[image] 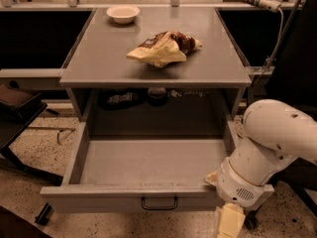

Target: Open top drawer

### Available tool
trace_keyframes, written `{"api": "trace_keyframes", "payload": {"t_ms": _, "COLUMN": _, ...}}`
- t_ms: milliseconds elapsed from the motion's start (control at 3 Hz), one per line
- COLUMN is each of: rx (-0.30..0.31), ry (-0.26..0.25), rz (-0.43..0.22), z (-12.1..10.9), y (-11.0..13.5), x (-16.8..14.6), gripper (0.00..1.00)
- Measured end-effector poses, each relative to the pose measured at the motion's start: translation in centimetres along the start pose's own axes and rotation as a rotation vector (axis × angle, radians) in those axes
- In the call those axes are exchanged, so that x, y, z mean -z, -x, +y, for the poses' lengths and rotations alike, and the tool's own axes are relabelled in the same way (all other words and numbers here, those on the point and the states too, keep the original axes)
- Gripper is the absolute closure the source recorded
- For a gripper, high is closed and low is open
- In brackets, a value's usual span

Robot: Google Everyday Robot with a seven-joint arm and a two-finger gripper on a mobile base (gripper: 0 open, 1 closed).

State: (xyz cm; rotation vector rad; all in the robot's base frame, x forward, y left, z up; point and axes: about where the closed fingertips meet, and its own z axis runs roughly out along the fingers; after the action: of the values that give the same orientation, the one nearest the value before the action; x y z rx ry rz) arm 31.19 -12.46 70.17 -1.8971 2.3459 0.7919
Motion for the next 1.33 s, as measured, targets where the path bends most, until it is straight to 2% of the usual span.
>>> {"api": "trace_keyframes", "payload": {"t_ms": 333, "rx": -0.035, "ry": 0.022, "rz": 0.019, "z": 1.5, "y": -1.0, "x": 0.0, "gripper": 0.0}}
{"api": "trace_keyframes", "payload": {"t_ms": 667, "rx": -0.102, "ry": 0.058, "rz": 0.041, "z": 4.1, "y": -2.8, "x": 0.2, "gripper": 0.0}}
{"api": "trace_keyframes", "payload": {"t_ms": 1000, "rx": -0.102, "ry": 0.058, "rz": 0.041, "z": 4.1, "y": -2.8, "x": 0.2, "gripper": 0.0}}
{"api": "trace_keyframes", "payload": {"t_ms": 1333, "rx": -0.194, "ry": 0.076, "rz": 0.055, "z": 6.6, "y": -4.8, "x": 0.5, "gripper": 0.0}}
